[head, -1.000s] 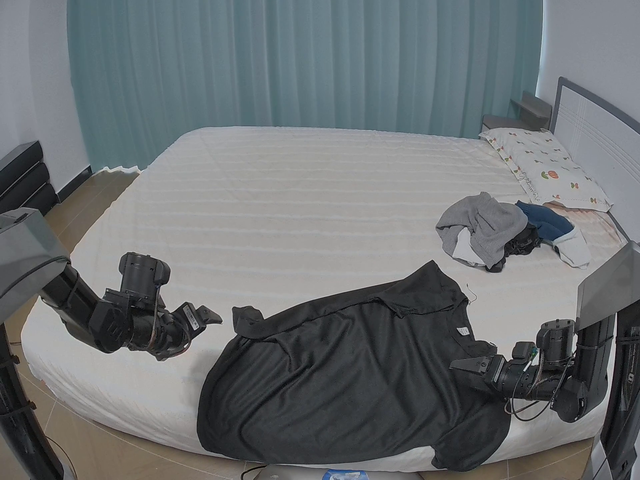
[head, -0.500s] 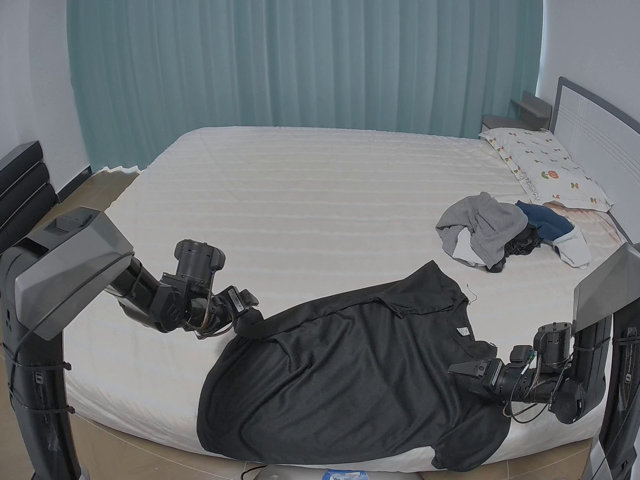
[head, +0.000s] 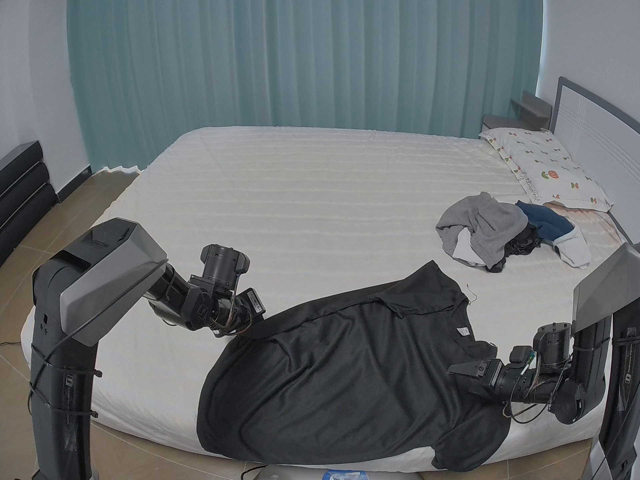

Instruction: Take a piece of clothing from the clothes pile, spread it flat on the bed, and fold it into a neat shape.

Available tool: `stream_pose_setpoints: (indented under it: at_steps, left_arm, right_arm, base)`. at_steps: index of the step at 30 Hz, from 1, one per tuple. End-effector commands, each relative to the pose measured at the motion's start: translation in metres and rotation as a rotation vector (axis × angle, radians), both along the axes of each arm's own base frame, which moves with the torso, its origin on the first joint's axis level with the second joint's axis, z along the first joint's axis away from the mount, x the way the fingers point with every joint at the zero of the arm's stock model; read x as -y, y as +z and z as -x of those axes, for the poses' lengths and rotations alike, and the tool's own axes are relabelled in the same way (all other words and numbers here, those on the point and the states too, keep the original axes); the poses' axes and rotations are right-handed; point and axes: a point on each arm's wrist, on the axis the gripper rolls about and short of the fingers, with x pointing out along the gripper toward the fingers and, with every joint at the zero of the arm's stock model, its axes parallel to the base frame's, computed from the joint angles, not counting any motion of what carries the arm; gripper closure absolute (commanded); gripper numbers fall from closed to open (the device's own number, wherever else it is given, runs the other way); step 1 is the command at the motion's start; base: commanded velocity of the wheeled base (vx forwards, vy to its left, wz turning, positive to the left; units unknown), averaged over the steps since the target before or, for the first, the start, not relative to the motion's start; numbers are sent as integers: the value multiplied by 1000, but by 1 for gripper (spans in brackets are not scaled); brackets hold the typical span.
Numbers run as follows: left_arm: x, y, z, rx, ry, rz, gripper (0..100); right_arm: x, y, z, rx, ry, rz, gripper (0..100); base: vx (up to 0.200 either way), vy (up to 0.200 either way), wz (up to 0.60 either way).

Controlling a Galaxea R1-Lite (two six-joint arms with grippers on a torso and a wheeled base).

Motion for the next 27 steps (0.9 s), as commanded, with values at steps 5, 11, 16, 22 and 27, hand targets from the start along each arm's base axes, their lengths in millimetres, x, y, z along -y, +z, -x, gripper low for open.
stream_pose_setpoints:
  at_steps: [5, 11, 16, 22, 27]
  left_arm:
    - [-20, 24, -35, 144, 104, -5, 100]
    - [-46, 57, -87, 353, 249, -10, 100]
    - [-54, 35, -114, 406, 315, -32, 100]
    - [-58, 8, -117, 340, 321, -56, 100]
    - [-59, 0, -115, 284, 319, -70, 100]
  right_arm:
    - [0, 1, -1, 11, 0, -3, 0]
    - [0, 1, -1, 8, -1, -4, 0]
    - [0, 1, -1, 8, -1, -4, 0]
    - [0, 1, -1, 8, -1, -4, 0]
    - [-1, 0, 0, 8, 2, -1, 0]
  base:
    - [0, 0, 0]
    - [0, 0, 0]
    - [0, 0, 0]
    - [0, 0, 0]
    - [0, 0, 0]
